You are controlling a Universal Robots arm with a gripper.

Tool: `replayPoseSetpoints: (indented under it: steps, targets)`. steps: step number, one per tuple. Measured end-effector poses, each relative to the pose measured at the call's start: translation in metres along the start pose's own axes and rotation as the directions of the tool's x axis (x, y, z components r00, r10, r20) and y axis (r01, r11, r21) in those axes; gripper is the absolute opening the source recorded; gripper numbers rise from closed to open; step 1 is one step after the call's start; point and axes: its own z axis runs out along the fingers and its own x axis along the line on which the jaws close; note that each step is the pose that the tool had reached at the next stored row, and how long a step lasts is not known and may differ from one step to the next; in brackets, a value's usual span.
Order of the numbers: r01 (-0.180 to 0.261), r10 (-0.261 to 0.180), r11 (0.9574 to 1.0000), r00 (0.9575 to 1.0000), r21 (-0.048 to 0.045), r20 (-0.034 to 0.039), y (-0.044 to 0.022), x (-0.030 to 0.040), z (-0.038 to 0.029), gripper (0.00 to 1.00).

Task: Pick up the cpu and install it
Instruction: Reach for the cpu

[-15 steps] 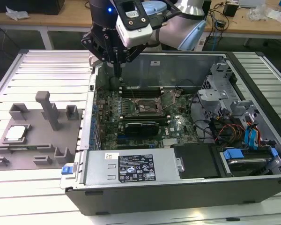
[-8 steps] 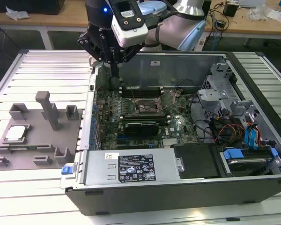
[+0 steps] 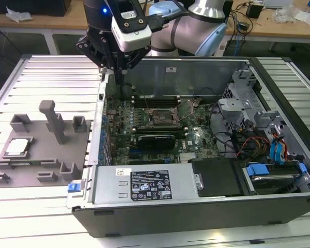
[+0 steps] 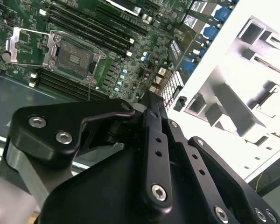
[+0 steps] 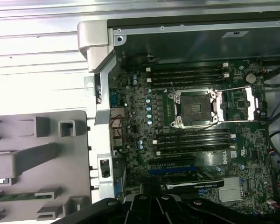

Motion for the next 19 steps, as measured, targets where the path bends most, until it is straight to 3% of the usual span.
replayPoseSetpoints:
  steps: [19]
  targets:
    - [0.000, 0.000, 1.0000, 1.0000, -0.0001, 0.0013, -0.0019, 0.0258, -0.0008, 0.11]
